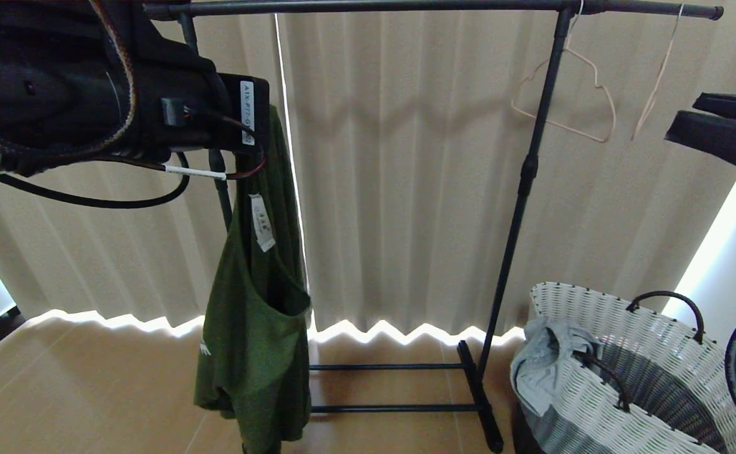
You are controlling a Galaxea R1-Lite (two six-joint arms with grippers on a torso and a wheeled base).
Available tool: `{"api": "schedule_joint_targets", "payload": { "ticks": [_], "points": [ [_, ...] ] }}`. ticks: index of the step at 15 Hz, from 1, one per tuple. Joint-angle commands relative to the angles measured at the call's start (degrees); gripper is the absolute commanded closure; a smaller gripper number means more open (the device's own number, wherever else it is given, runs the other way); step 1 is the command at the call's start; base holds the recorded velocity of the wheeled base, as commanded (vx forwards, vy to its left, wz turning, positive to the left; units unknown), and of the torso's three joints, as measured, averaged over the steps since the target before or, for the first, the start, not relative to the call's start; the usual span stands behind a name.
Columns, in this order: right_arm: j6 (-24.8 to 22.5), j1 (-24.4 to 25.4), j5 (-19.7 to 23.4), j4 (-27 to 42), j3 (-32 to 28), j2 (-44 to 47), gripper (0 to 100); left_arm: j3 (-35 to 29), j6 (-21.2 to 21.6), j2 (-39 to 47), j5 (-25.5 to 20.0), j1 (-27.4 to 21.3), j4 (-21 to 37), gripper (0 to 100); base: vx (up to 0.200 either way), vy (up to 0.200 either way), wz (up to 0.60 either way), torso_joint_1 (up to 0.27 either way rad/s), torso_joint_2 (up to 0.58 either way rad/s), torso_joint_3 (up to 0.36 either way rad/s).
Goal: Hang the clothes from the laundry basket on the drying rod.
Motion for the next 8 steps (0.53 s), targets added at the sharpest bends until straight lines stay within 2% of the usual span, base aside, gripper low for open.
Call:
{"api": "schedule_joint_targets", "payload": {
  "ticks": [1,4,8],
  "points": [
    [0.0,-1.4,-0.1,0.2,0.1,-0.1,0,1.1,0.4,-1.3,0.1,0.0,0.0,100,0.0,0.0,0.0,0.0,0.0,0.0],
    [-0.7,-7.4,-0.1,0.4,0.5,0.5,0,5.7,1.7,-4.9,0.1,0.0,-0.1,100,0.0,0.0,0.0,0.0,0.0,0.0],
    [-7.6,-15.7,-0.8,0.4,3.9,0.4,0,13.4,1.7,-11.0,-0.1,2.3,-0.4,100,0.0,0.0,0.0,0.0,0.0,0.0]
  ]
}}
